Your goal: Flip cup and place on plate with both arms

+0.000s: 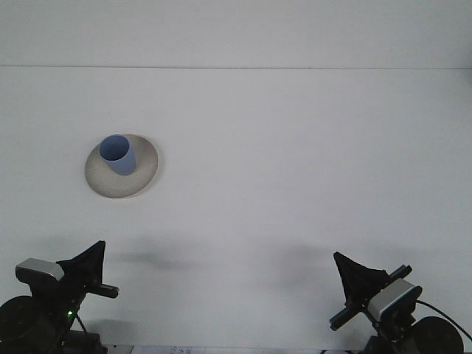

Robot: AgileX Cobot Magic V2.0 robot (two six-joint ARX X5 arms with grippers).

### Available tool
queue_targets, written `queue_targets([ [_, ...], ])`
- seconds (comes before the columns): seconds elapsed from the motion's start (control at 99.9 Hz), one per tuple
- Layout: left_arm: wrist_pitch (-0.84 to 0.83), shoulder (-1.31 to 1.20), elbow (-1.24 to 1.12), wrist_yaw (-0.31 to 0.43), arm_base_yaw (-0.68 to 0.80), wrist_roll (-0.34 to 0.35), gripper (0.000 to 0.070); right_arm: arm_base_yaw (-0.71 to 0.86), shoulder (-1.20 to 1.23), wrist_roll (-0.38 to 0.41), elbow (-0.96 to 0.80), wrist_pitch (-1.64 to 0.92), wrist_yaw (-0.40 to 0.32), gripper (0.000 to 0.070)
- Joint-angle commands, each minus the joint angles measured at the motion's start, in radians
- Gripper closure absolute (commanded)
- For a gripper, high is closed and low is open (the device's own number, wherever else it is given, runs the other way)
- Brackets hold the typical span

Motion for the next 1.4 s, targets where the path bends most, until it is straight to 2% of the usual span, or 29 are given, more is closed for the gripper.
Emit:
queue_targets([
  [0.0, 0.102, -0.018, -0.058, -0.058, 0.010, 0.110, 0.0685, 0.010, 0.005, 0.006, 0.002, 0.010, 0.000, 0.0696],
  [0.13, 0.302, -0.081, -0.239, -0.207, 0.040, 0.182, 0.0685, 0.010, 0.005, 0.006, 0.002, 0.010, 0.000, 0.0696],
  [0.23, 0.410, -0.116, -0.365, -0.253, 0.068, 0.205, 0.0685, 0.010, 0.005, 0.006, 0.002, 0.010, 0.000, 0.0696],
  [0.55, 0.597, -0.143, -0.593, -0.254, 0.103, 0.217, 0.0685, 0.010, 0.005, 0.006, 0.002, 0.010, 0.000, 0.0696],
  [1.391, 0.569, -0.149, -0.594, -0.253, 0.103, 0.217, 0.0685, 0.010, 0.005, 0.006, 0.002, 0.011, 0.000, 0.0696],
])
